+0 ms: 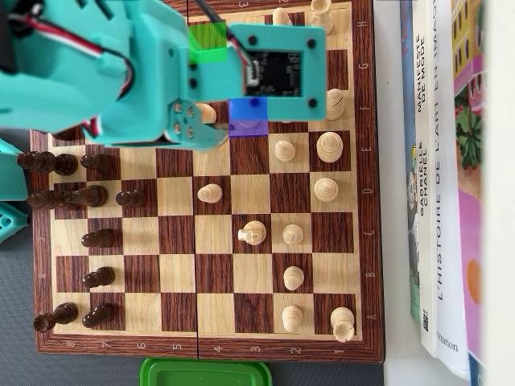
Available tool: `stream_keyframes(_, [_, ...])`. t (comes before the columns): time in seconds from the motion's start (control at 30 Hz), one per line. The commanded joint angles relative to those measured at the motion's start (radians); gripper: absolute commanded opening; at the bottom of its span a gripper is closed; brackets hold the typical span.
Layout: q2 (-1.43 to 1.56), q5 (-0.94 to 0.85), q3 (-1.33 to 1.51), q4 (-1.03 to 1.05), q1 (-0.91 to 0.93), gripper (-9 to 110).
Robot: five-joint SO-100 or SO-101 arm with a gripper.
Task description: Play chess
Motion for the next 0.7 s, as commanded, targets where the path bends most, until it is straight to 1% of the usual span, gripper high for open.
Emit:
stream_keyframes(0.0, [-0.023,0.008,-0.081,0.003,0.002,13])
stream_keyframes(0.17, [-0.077,0.008,-0.101,0.0,0.005,13])
stream_keyframes(0.53, [-0.089,0.008,-0.1,-0.006,0.005,13])
stream_keyframes(0.67, [-0.15,0.008,-0.132,-0.008,0.008,13])
